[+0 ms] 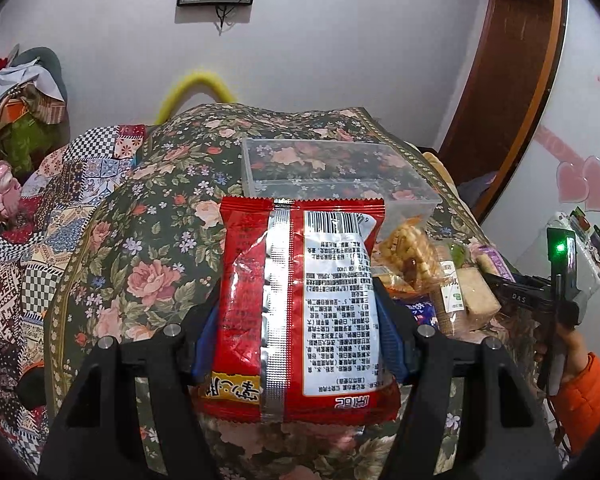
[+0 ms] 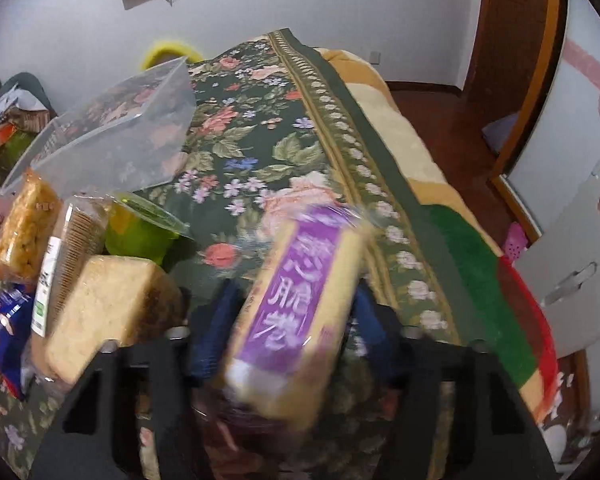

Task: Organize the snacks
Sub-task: 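Carry the red bag with the left tool while the right tool carries the coconut roll into the clear box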

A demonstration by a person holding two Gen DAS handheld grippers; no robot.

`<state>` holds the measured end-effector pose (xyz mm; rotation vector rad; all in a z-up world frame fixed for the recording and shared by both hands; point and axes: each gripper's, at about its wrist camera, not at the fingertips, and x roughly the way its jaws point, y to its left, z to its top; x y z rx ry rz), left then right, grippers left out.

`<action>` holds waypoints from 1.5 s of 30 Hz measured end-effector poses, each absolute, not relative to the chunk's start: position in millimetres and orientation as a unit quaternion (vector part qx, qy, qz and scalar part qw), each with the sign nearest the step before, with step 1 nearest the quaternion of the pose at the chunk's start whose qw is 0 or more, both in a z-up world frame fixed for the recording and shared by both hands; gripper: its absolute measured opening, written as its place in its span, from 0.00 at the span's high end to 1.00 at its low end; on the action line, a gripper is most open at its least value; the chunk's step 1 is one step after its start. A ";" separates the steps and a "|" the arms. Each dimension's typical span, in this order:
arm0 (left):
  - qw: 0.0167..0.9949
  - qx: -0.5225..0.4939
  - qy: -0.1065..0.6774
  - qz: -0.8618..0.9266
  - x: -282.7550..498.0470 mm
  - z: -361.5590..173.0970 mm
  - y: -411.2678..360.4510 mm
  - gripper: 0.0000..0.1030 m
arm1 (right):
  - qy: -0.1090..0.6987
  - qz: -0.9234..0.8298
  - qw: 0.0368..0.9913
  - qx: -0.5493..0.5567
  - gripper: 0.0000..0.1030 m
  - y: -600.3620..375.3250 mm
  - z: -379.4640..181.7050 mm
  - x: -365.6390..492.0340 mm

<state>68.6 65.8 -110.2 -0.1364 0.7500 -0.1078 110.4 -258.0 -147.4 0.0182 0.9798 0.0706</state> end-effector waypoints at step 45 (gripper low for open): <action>0.912 -0.063 0.403 -0.036 254.3 -124.8 51.2 0.36 | 0.384 0.218 0.897 -0.005 0.59 -129.0 -70.3 210.6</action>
